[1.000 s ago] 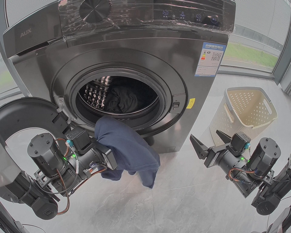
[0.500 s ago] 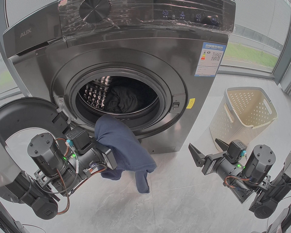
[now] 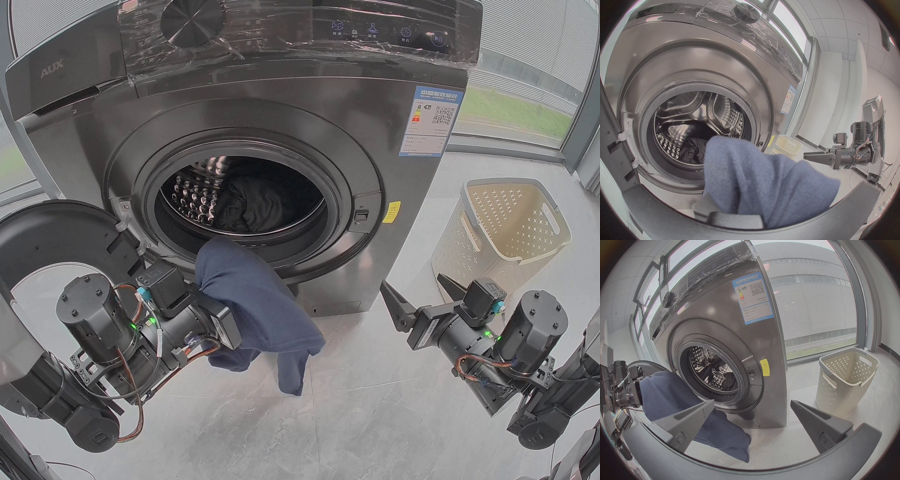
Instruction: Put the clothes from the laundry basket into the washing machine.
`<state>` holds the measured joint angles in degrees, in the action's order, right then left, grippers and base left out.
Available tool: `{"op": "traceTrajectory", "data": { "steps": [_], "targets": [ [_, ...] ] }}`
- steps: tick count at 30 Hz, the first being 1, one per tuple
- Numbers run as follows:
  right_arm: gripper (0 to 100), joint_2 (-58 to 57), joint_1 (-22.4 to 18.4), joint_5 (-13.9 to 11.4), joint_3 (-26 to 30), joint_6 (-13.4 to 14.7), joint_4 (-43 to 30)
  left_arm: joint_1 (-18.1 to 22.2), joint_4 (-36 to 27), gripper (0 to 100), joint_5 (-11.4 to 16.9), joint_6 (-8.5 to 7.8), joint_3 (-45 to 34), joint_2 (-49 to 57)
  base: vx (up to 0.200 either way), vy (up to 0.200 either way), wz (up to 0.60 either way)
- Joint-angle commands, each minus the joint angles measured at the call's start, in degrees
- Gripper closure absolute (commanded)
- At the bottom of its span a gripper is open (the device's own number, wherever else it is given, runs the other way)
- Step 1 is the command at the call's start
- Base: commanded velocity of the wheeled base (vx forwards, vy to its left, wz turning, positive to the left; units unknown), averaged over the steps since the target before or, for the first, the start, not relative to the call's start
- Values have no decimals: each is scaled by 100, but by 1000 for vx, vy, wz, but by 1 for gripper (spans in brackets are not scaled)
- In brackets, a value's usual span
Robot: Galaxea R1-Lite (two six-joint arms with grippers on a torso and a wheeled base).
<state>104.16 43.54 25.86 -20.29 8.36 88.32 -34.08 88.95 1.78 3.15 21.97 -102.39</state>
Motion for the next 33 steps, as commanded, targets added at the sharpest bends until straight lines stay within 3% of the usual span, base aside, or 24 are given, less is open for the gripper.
{"op": "traceTrajectory", "data": {
  "steps": [1, 20, 29, 33],
  "targets": [
    [0, 8, 22, -10, -2, 7, 1, 7, 8, 100, -2, 2, 1, 0, 0, 0, 0],
    [0, 78, -101, -19, 95, -54, 1, 7, -1, 100, -2, -16, 9, 0, 0, 0, 0],
    [0, 175, 58, -10, 218, -54, 1, 16, -1, 100, -20, -42, 9, -27, 200, 0, 0],
    [0, 219, 181, 25, 218, -45, 1, 16, -1, 100, -64, -42, -8, -44, 0, 0, 0]
  ]
}}
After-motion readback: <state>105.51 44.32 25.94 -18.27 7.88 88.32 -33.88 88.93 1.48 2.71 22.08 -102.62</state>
